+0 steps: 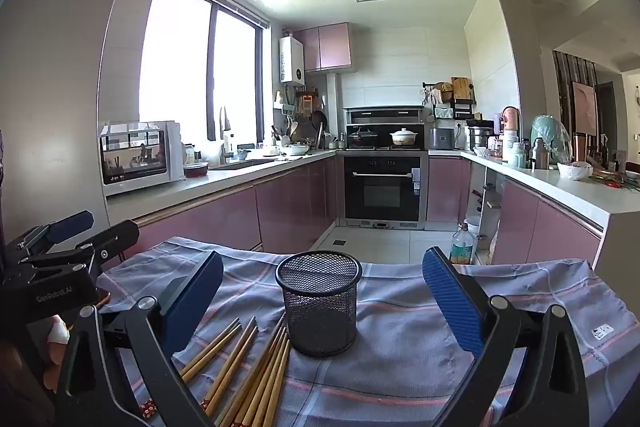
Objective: Organize utensils
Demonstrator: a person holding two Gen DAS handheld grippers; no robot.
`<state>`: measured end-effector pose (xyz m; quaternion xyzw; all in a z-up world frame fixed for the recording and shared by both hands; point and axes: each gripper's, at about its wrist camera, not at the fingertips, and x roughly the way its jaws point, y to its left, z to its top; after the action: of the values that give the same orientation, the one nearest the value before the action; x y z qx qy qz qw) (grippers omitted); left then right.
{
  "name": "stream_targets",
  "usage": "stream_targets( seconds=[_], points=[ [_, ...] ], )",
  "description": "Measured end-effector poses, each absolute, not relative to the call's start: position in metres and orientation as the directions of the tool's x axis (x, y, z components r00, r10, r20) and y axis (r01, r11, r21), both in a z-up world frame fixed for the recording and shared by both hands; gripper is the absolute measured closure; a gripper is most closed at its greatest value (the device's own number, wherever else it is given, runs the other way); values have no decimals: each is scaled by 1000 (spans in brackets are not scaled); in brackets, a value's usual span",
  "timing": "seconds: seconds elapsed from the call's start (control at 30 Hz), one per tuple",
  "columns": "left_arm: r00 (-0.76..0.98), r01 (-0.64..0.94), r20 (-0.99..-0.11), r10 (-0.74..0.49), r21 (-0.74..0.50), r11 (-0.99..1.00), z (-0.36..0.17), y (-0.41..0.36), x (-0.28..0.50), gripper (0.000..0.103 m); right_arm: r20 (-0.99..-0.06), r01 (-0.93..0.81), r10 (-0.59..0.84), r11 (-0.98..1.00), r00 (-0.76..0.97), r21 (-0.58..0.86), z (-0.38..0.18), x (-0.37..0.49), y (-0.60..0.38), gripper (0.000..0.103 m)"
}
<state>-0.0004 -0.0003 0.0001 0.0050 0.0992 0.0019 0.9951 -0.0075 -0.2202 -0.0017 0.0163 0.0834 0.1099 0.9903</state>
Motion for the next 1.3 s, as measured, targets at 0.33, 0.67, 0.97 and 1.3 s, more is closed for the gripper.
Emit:
stream_targets(
  seconds=[0.33, 0.67, 0.97, 1.3],
  points=[
    [981, -3, -192, 4, 9, 1000, 2, 0, -1, 5, -168, -218, 224, 974, 960, 54, -3, -6, -219, 6],
    [981, -3, -192, 3, 5, 1000, 4, 1, 0, 5, -170, -223, 231, 973, 958, 65, -2, -8, -222, 6],
    [981, -2, -192, 2, 5, 1000, 4, 3, 0, 5, -170, -224, 232, 972, 958, 66, -2, -8, -221, 6],
    [982, -3, -191, 3, 2, 1000, 5, 4, -1, 5, -171, -226, 234, 972, 957, 68, -2, -7, -222, 6]
  ],
)
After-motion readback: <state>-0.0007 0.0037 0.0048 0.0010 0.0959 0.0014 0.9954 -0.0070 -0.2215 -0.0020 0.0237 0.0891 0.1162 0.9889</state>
